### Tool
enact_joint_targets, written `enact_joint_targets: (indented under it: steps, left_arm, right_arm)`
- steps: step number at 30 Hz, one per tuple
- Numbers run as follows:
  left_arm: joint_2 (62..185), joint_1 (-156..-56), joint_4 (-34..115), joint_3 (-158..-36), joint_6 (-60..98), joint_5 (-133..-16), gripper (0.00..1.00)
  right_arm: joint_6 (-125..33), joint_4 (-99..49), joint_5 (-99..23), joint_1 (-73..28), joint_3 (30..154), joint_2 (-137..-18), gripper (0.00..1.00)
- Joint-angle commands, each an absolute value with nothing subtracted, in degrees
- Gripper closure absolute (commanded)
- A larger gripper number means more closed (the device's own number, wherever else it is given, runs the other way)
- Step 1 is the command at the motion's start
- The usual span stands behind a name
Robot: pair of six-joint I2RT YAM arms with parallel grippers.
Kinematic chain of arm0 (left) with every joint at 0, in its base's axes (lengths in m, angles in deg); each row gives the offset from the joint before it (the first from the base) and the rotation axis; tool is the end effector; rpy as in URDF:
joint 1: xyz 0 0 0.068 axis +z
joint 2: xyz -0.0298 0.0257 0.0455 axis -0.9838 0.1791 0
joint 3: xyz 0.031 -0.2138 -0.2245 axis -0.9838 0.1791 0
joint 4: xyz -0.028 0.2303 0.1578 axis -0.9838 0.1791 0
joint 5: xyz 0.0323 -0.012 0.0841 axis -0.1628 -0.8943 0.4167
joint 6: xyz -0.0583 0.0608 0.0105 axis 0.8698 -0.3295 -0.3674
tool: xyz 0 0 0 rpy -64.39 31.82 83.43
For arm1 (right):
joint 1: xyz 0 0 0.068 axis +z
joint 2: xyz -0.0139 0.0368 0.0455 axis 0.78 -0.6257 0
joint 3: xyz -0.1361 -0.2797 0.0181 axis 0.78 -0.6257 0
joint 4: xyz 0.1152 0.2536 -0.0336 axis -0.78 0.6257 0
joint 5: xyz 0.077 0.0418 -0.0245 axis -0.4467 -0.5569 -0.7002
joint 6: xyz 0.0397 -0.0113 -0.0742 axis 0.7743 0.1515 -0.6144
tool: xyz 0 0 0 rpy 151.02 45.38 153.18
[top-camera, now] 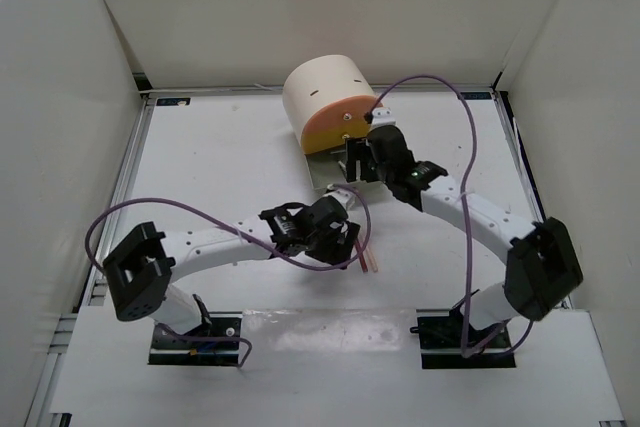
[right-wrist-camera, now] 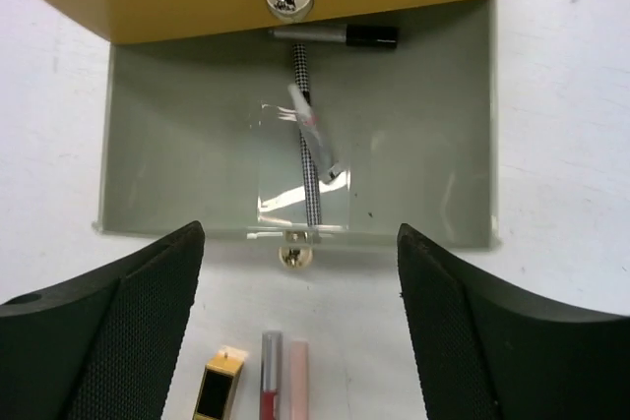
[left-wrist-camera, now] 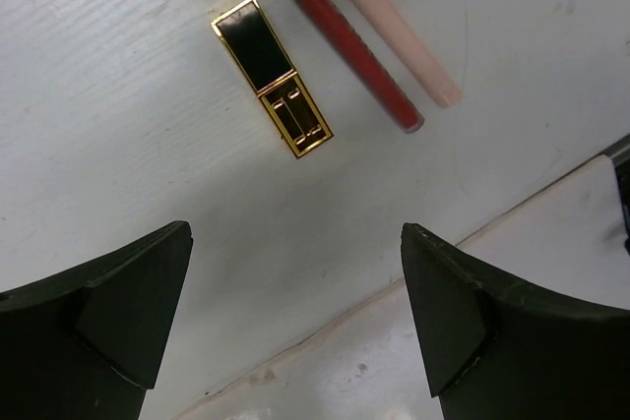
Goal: Organize the makeup
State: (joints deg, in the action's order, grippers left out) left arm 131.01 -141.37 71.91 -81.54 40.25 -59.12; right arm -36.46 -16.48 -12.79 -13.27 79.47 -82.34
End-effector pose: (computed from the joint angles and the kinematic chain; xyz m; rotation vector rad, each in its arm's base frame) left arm 0.1653 -0.2876 0.2268 0.6137 2.5372 -0.4740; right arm 0.3203 0.2211 0.2927 -0.2115 2.0972 0.2411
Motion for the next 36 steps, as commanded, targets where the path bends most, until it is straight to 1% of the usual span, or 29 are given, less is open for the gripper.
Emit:
enact_joint_targets:
  steps: [1,5,11,14,17,18,19,20,23,27,29,32,33,34,36]
  left_arm:
    - [135.13,-142.52,70.78,-84.31,42.10,-56.68,0.02]
    - [141.82,-142.52,71.30,-87.90,42.89,-54.04,0.03]
    - [150.25,-141.56,71.13,-91.60,44.30,-55.52,0.27]
    - [153.25,-141.12,70.60,-92.22,44.65,-56.32,0.31]
    - [154.49,-140.59,72.18,-92.93,46.23,-55.88,0.48]
    - [154.49,-140.59,72.36,-92.93,46.23,-55.79,0.62]
    - [154.49,-140.50,72.88,-93.10,46.58,-55.27,0.68]
    - [153.80,-140.50,75.15,-93.45,47.10,-54.40,0.71]
    - [150.46,-140.50,80.96,-94.07,48.51,-50.36,0.74]
    - [144.49,-140.50,83.79,-95.64,46.86,-45.88,0.75]
    - [142.20,-140.50,83.44,-99.05,43.43,-42.89,0.72]
    - [142.18,-140.33,79.94,-104.68,36.69,-39.20,0.69]
    - [142.36,-139.98,79.57,-106.27,35.17,-38.66,0.69]
    - [143.06,-139.45,79.22,-108.20,33.85,-38.31,0.69]
    - [145.69,-138.05,78.34,-113.65,30.69,-38.13,0.69]
  right_arm:
    - [-34.89,-17.98,-11.63,-12.95,76.38,-73.94,0.17]
    - [-31.20,-13.44,-8.30,-13.47,68.73,-62.01,0.11]
    - [-26.29,-3.94,-5.30,-13.64,62.13,-51.10,0.09]
    - [-24.52,-1.47,-5.12,-13.65,59.93,-47.92,0.09]
    - [-23.11,0.47,-5.12,-13.47,58.79,-45.98,0.09]
    - [-22.76,1.00,-5.30,-13.47,58.61,-45.37,0.09]
    - [-22.93,1.52,-5.47,-13.65,58.52,-45.45,0.09]
    - [-23.11,2.31,-5.65,-13.65,58.43,-45.10,0.09]
    - [-24.69,4.86,-7.40,-13.47,58.26,-45.10,0.09]
    - [-25.57,5.22,-11.96,-13.47,55.45,-44.57,0.09]
    - [-25.40,5.05,-13.03,-13.65,53.43,-44.57,0.09]
    - [-22.77,3.12,-12.68,-13.65,50.71,-46.50,0.12]
    - [-21.71,3.11,-11.99,-13.65,50.00,-46.85,0.15]
    - [-19.61,2.24,-10.41,-13.65,49.47,-48.77,0.23]
    - [-17.67,1.01,-8.82,-13.82,47.89,-50.63,0.29]
